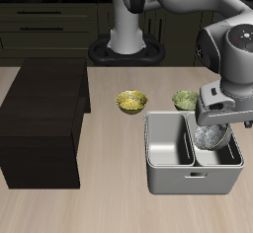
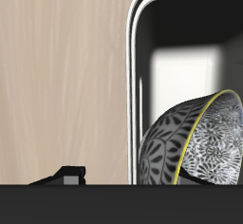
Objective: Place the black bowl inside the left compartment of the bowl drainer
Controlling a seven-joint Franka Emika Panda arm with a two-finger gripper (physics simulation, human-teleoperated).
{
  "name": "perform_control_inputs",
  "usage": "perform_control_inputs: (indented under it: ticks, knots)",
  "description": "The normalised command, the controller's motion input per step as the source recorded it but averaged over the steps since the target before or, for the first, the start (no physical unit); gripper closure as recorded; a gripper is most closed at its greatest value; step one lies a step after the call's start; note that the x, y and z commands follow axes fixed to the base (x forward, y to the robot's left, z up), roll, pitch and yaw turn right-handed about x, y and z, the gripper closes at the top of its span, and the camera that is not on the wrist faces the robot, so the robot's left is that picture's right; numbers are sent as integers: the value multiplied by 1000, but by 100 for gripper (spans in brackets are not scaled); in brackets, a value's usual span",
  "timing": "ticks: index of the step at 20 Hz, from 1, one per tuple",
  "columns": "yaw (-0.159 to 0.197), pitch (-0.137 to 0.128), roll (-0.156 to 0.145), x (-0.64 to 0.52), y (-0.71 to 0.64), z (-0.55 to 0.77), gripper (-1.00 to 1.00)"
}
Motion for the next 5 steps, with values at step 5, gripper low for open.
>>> perform_control_inputs:
  ticks: [5]
  knots:
    - [15, 3, -11, 23, -84, 22, -100]
